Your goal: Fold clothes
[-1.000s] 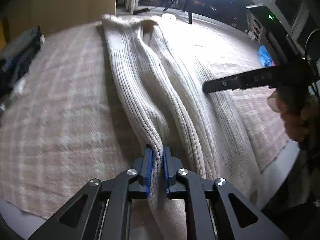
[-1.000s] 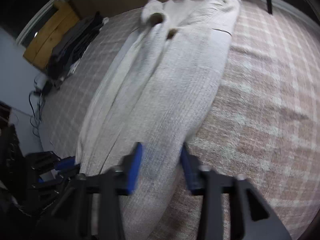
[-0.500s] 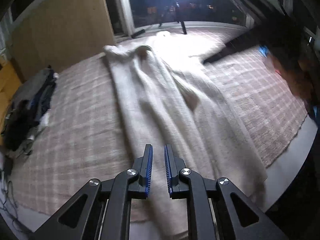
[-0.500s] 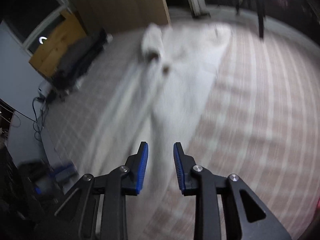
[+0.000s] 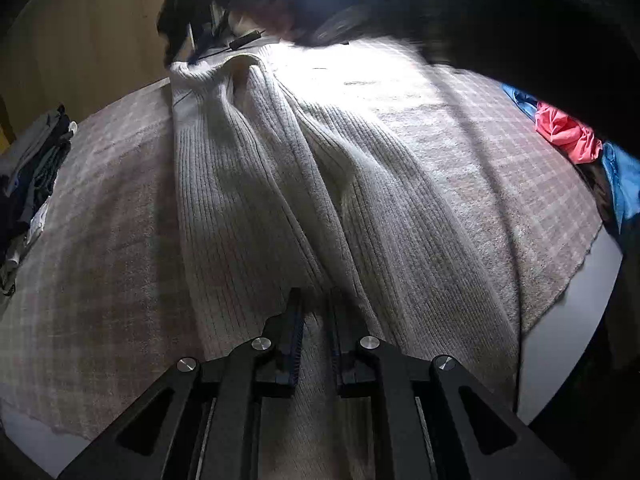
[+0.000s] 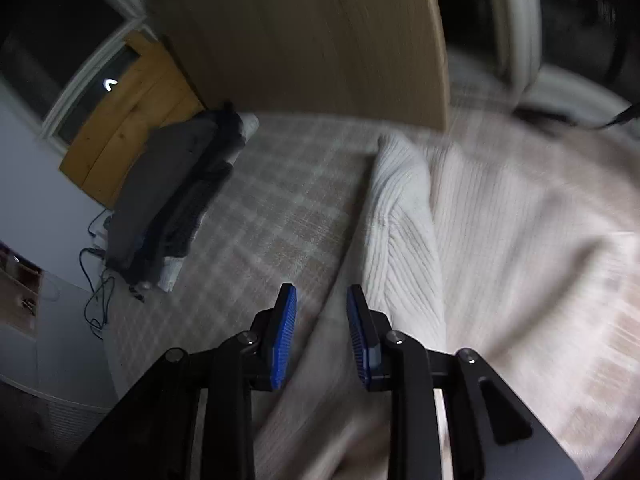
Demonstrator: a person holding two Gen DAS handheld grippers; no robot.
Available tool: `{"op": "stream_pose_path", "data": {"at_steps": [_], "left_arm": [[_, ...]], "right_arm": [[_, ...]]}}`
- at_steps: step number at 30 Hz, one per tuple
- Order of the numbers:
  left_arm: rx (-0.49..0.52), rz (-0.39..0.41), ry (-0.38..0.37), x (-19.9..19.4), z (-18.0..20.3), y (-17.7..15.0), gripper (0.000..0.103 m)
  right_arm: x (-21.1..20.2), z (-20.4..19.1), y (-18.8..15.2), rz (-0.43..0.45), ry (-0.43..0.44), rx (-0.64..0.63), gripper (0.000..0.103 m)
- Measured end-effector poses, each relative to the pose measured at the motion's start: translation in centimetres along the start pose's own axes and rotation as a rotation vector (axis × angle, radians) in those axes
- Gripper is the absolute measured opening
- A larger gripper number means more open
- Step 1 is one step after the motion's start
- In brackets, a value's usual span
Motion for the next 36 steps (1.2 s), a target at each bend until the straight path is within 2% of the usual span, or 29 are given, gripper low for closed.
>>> {"op": "stream_pose_path", "data": {"at_steps": [2,3,5,8,11,12,16,18,19,21,23,26,29,30,34,36], "left_arm": [[-0.032,0.004,-0.019,0.0,-0.3,-0.1,0.011],[-0.044,0.005,-0.031,0.0,-0.5,-0.2,0.011],[-0.067,0.008,-0.053,0.0,-0.9,-0.3,0.011],[-0.076,0.010,-0.066,0.2,-0.9,-0.3,0.012],[-0.063,0.010,-0.062,0.2,-0.8,-0.2,0.012],[-0.061,0.012,-0.062,0.2,-0.8,-0.2,0.012],[-0.067,0.013,-0.068,0.2,-0.8,-0.1,0.012],[-0.060,0.011,-0.068,0.3,-0.7,-0.1,0.012],[-0.053,0.010,-0.068,0.3,-0.7,0.0,0.012],[-0.049,0.005,-0.067,0.3,-0.6,0.0,0.012],[-0.045,-0.001,-0.062,0.3,-0.5,0.0,0.012],[-0.063,-0.002,-0.064,-0.6,-1.0,0.2,0.012],[-0.089,0.022,-0.070,-2.0,-1.7,0.8,0.012],[-0.098,0.034,-0.072,-2.5,-1.9,1.1,0.012],[-0.096,0.029,-0.056,-2.3,-2.8,2.2,0.018],[-0.093,0.008,-0.047,-1.6,-2.7,2.4,0.018]], "right_arm": [[2.8,2.0,0.6,-0.072,-0.147,0.002,0.025],[2.6,2.5,0.8,-0.055,-0.098,0.012,0.024],[1.4,2.9,1.5,-0.022,-0.069,0.045,0.026],[0.4,1.6,3.3,0.050,0.001,0.002,0.026],[2.6,1.6,5.1,0.064,-0.047,-0.002,0.032],[4.5,2.7,5.4,0.021,-0.129,0.013,0.032],[4.3,5.5,5.5,0.069,-0.219,0.077,0.034],[2.6,6.4,5.0,0.113,-0.105,0.114,0.034],[2.0,6.7,4.8,0.126,-0.100,0.109,0.034],[-0.1,7.7,4.4,0.175,-0.146,0.105,0.034],[-2.9,9.4,3.2,0.243,-0.107,0.148,0.034],[-5.8,13.1,1.2,0.303,-0.190,0.218,0.034],[-5.3,17.4,-1.6,0.264,-0.304,0.246,0.034],[-4.4,18.9,-2.4,0.235,-0.314,0.265,0.034],[-0.5,21.5,-4.0,0.183,-0.275,0.295,0.031],[1.7,20.5,-3.0,0.158,-0.273,0.239,0.029]]}}
Point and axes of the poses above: each gripper's, at about its wrist camera, not at the fingertips, and x roughly the way its jaws point, z to its right, y to its top, the point moved 3 cm from there along x, roughly the way its jaws point, and after that the axes turned 1 degree about y, right-handed, at the moved point
